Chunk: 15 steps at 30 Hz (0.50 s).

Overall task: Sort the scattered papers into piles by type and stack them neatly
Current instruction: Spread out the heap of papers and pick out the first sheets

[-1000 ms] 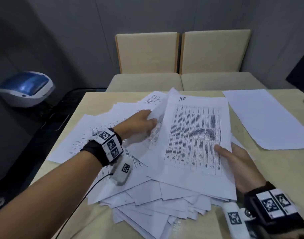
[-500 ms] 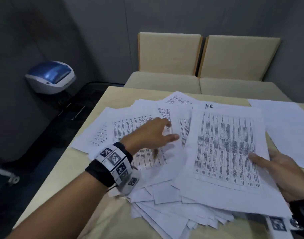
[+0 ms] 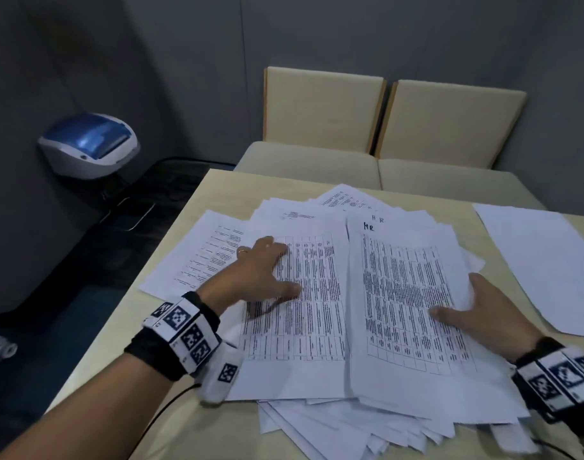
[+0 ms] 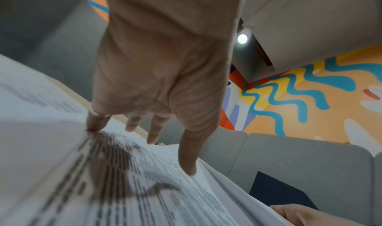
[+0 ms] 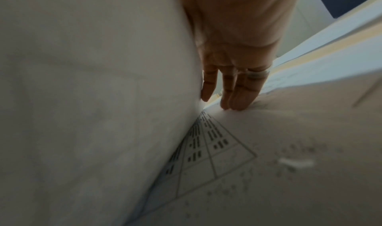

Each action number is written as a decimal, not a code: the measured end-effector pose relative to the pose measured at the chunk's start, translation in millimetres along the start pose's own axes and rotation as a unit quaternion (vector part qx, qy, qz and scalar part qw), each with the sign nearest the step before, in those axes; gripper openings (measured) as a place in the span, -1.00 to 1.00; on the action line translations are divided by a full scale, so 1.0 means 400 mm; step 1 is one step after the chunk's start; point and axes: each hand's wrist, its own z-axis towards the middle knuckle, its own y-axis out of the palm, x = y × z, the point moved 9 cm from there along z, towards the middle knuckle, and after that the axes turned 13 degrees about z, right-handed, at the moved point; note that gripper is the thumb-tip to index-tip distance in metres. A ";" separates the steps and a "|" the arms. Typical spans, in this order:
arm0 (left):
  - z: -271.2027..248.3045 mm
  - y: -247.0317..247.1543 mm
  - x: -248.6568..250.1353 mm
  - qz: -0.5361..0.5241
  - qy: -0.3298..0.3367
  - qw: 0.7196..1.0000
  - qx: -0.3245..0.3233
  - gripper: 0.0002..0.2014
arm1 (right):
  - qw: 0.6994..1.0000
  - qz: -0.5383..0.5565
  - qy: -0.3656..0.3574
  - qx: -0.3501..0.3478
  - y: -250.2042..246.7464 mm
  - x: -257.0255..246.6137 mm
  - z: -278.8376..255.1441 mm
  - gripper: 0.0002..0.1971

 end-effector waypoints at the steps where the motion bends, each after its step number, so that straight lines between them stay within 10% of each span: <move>1: -0.003 -0.010 0.014 -0.032 0.003 0.999 0.023 -0.06 | 1.000 0.011 0.001 -0.003 0.006 -0.005 -0.002 -0.50; 10: 0.008 -0.030 -0.065 0.062 -0.176 0.982 0.021 0.40 | 0.999 0.010 0.026 0.019 -0.017 0.020 0.006 -0.51; 15: 0.009 -0.104 -0.106 -0.050 -0.189 0.974 0.119 0.14 | 0.999 0.032 0.029 0.018 -0.031 0.055 0.025 -0.50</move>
